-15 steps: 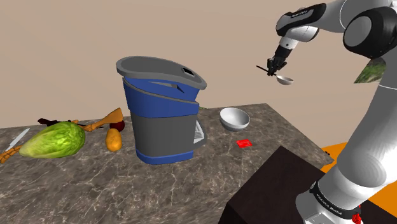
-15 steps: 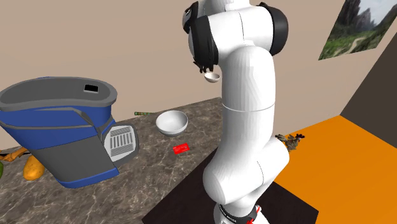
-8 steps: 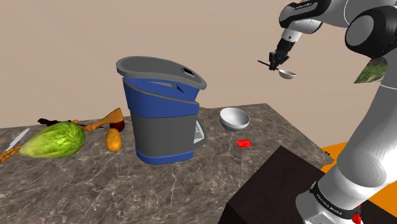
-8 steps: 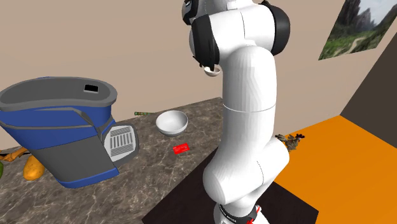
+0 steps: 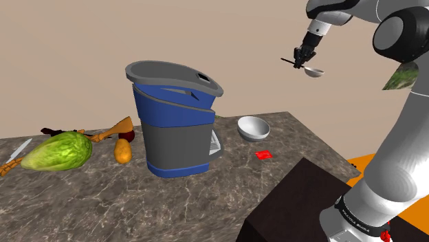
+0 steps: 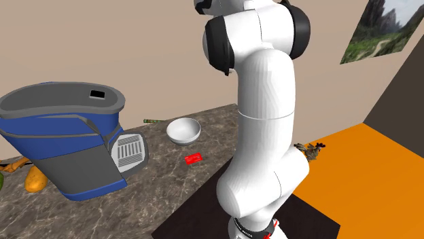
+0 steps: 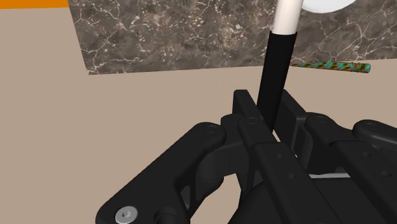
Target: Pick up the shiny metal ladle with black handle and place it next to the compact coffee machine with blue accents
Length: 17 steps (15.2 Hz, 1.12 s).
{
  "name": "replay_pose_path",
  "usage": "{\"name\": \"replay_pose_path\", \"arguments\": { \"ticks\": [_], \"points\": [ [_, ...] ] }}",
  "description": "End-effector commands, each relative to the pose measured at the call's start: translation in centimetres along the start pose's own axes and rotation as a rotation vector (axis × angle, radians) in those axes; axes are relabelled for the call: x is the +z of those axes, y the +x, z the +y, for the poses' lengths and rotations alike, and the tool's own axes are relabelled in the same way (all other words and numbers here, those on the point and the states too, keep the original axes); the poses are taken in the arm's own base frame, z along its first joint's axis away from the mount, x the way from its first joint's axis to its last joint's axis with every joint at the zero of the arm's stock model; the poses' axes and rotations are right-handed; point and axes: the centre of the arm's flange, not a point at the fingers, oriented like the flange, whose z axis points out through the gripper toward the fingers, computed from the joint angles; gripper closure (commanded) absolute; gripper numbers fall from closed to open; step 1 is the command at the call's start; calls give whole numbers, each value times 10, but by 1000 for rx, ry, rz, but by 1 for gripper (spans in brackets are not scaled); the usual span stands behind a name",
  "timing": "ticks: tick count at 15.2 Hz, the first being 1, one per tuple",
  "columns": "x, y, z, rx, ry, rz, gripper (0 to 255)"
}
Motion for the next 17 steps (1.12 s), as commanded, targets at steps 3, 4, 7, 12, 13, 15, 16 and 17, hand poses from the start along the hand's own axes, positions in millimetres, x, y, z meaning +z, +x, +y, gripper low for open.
{"name": "replay_pose_path", "arguments": {
  "ticks": [3,4,7,12,13,15,16,17],
  "points": [
    [-21,2,-1,0,0,-1,255],
    [-27,2,-1,0,0,-1,255],
    [-42,4,-3,0,0,-1,255],
    [-68,7,-6,0,0,-1,255],
    [-74,8,-6,0,0,-1,255],
    [-84,9,-7,0,0,-1,255],
    [-89,9,-8,0,0,-1,255],
    [-90,9,-8,0,0,-1,255]
  ]
}}
